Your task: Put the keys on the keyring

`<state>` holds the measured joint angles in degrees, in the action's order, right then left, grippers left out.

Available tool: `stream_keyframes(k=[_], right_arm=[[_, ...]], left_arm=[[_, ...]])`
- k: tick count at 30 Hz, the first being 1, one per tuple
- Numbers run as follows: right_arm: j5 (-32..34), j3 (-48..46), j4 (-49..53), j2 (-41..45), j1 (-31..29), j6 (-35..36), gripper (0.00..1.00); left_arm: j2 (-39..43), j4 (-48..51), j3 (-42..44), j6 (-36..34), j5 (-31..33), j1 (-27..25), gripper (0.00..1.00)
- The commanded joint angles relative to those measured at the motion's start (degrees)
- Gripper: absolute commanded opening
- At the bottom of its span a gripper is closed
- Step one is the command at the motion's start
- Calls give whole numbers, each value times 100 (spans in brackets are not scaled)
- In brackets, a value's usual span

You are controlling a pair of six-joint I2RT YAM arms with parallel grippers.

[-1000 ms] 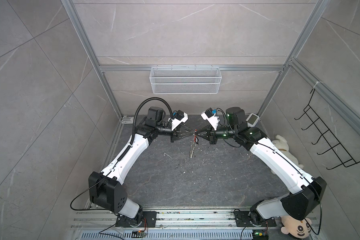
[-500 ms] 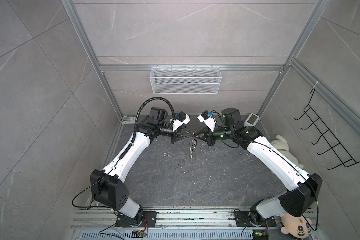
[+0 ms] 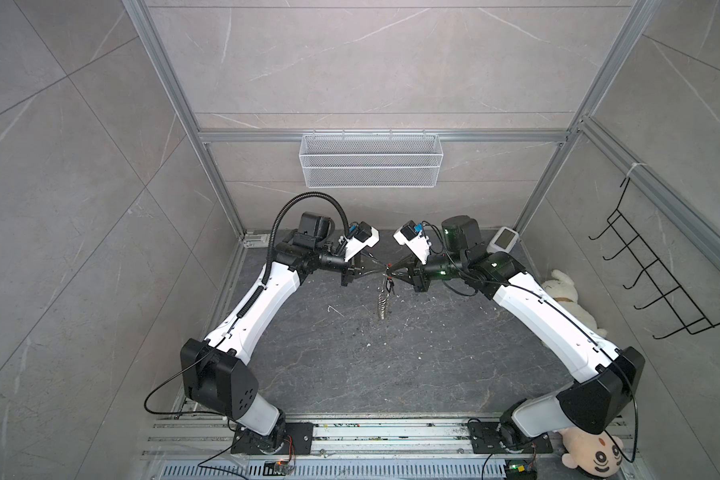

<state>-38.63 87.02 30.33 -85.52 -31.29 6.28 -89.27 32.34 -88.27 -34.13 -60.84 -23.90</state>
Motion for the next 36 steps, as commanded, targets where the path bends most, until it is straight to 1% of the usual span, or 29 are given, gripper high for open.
stream_keyframes(k=[1,7,9,10,11,12,13,15,17,19,22,23,25,28,33,35,36], right_arm=[[22,198,-140,127,-53,66,0],[169,201,-203,140,-51,31,0],[159,201,-197,125,-52,34,0],[155,197,-194,123,-53,36,0],[132,205,-181,121,-48,48,0],[132,209,-169,115,-53,41,0],[121,212,-159,109,-47,53,0],[93,212,-159,119,-53,48,0],[49,205,-166,126,-51,50,0],[16,219,-172,136,-52,54,0],[-21,215,-159,123,-52,50,0],[-30,216,-150,124,-53,57,0],[-54,216,-133,125,-53,70,0],[-101,214,-132,106,-50,68,0],[-106,195,-219,117,-57,-47,0],[-25,121,-357,187,-37,-197,0],[-22,47,-474,254,3,-307,3]], left_arm=[[-72,116,-104,-102,-223,-35,0],[-36,169,-44,-90,-227,-62,0],[71,-333,160,317,-103,-62,0],[117,-516,251,371,13,-66,0],[165,-621,317,400,187,-62,4],[180,-649,343,401,274,-54,21],[188,-583,333,311,305,-52,30],[173,-501,309,254,303,-50,34],[139,-436,257,240,237,-45,33],[88,-408,201,240,187,-45,29],[51,-403,138,249,138,-47,22],[37,-400,123,258,120,-45,18],[16,-392,87,250,108,-47,14],[-17,-302,38,205,52,-48,0],[-10,-288,76,147,-149,-45,0],[102,-774,312,415,-200,-28,0],[174,-1206,505,688,-213,2,0]])
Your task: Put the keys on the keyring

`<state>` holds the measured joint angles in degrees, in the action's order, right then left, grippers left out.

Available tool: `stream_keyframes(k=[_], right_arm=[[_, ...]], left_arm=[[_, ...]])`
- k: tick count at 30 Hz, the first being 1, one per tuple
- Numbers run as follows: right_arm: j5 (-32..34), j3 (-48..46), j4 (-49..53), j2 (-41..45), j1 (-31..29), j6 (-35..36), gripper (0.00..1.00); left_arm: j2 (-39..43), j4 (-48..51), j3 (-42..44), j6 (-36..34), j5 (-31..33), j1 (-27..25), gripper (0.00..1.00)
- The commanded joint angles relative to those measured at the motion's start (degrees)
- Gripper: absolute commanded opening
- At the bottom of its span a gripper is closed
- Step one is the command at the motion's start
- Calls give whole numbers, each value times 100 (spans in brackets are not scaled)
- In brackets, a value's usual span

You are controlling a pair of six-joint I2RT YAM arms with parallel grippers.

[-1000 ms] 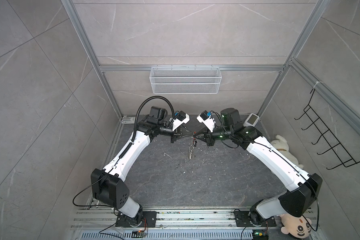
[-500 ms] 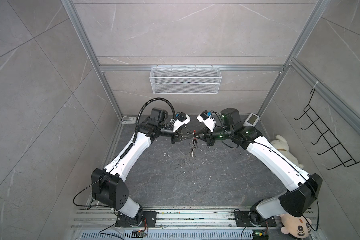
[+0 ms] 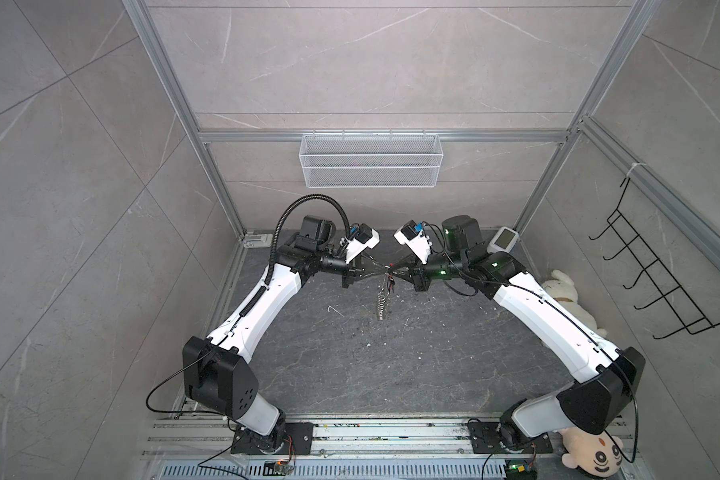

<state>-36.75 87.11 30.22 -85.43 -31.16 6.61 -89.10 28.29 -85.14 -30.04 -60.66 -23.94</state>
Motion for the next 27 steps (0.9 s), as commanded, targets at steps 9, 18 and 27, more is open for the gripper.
stream_keyframes(k=[9,18,27], right_arm=[[-908,-996,-1800,804,619,-1472,34],[-1159,-1094,-2146,413,624,-1788,35],[-1276,-1050,-2398,242,624,-1938,33]], left_arm=[[542,-4314,1519,2771,-251,100,0],[640,-5840,1932,3751,-44,101,0],[654,-6677,2125,4271,-16,100,0]])
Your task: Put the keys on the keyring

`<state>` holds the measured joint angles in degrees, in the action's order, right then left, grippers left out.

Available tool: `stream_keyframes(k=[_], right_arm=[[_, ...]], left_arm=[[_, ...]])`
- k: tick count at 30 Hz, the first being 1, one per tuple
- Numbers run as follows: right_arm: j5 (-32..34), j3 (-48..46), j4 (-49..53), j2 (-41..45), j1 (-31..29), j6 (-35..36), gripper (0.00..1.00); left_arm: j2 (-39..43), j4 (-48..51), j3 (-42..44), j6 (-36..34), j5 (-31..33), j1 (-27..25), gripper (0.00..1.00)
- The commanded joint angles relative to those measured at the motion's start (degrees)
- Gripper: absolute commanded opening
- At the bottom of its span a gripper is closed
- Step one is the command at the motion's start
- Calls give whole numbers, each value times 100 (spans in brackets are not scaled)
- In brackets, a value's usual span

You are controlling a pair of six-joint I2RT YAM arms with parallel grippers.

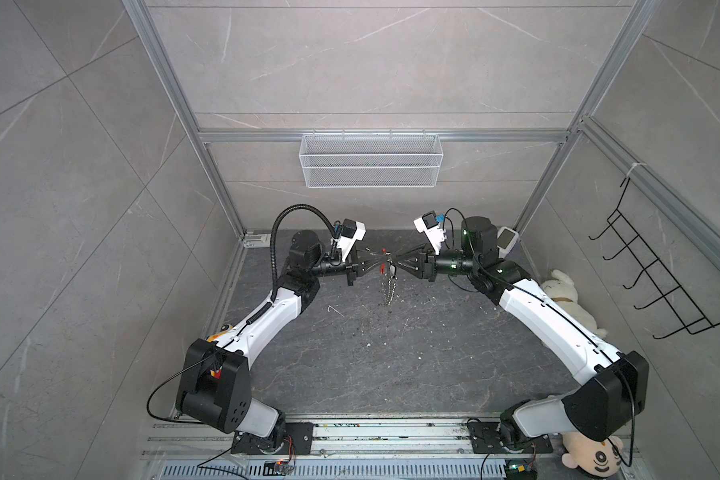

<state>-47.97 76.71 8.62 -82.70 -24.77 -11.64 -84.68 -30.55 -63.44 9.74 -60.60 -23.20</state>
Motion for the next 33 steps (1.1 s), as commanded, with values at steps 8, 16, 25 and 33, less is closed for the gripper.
stream_keyframes(k=[8,16,25,33], right_arm=[[-246,-116,-360,-36,-18,-185,15],[-380,-74,-598,-79,-16,-359,7],[-517,165,-660,-208,-14,-430,7],[-713,361,-833,-421,-75,-612,4]], left_arm=[[154,-1365,-28,713,-6,22,0],[68,-1750,60,944,-22,-18,0],[-58,-2062,77,1149,-152,-44,0],[-214,-2405,60,1370,-201,-57,0]])
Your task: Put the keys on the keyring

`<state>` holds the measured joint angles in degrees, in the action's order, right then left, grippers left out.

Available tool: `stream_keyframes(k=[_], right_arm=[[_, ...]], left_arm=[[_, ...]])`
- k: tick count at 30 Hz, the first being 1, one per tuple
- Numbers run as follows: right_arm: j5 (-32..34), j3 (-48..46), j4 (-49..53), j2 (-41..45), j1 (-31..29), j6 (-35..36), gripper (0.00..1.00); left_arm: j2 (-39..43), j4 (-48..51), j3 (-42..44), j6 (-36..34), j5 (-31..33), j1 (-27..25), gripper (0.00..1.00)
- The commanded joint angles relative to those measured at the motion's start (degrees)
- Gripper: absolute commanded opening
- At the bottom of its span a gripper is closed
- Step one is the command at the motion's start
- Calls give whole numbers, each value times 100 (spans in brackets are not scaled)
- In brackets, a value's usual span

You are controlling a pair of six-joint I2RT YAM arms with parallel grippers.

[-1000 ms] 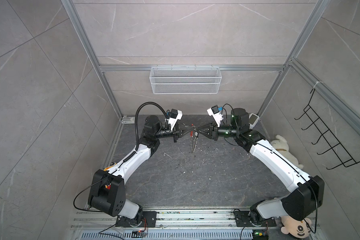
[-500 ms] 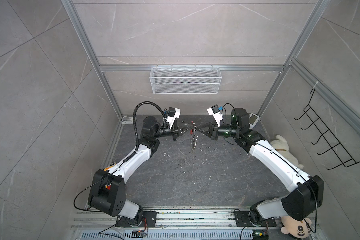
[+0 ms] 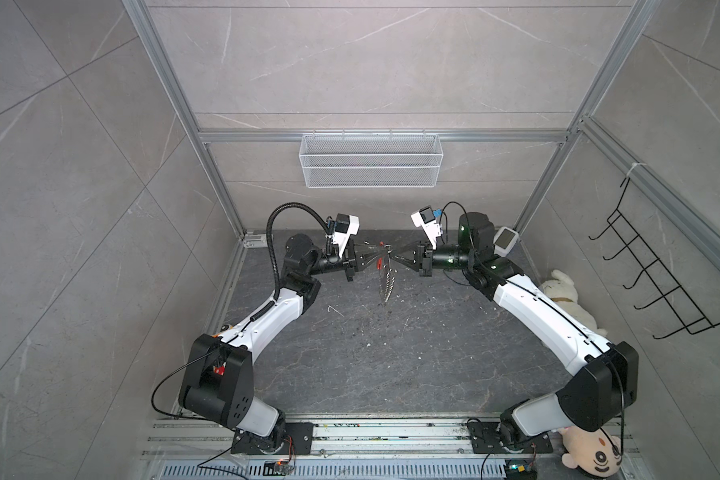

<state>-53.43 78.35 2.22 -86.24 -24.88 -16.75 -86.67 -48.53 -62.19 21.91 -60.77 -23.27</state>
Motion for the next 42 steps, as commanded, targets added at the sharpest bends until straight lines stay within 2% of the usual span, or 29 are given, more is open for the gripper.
stream_keyframes(k=[1,8,15,19,23,29,33,42], right_arm=[[-177,231,-188,-75,-76,-100,3],[-205,490,-86,-220,-214,-66,0],[-51,555,585,-224,-379,382,1],[526,581,1285,31,-363,878,8],[1198,448,1626,497,-286,1189,23],[1788,202,1795,1022,-93,1356,25],[1503,121,1480,1064,-82,1234,26],[720,312,798,547,-91,821,26]], left_arm=[[-43,-636,-60,184,-189,-55,0],[-230,-960,-125,409,-167,-73,0],[-254,-1079,-109,436,-94,-79,0],[-229,-1040,-80,404,-67,-72,0],[-170,-957,11,302,-46,-64,0],[-143,-956,91,311,-79,-64,0],[-172,-976,68,375,-158,-64,0],[-217,-1141,6,595,-224,-60,0]])
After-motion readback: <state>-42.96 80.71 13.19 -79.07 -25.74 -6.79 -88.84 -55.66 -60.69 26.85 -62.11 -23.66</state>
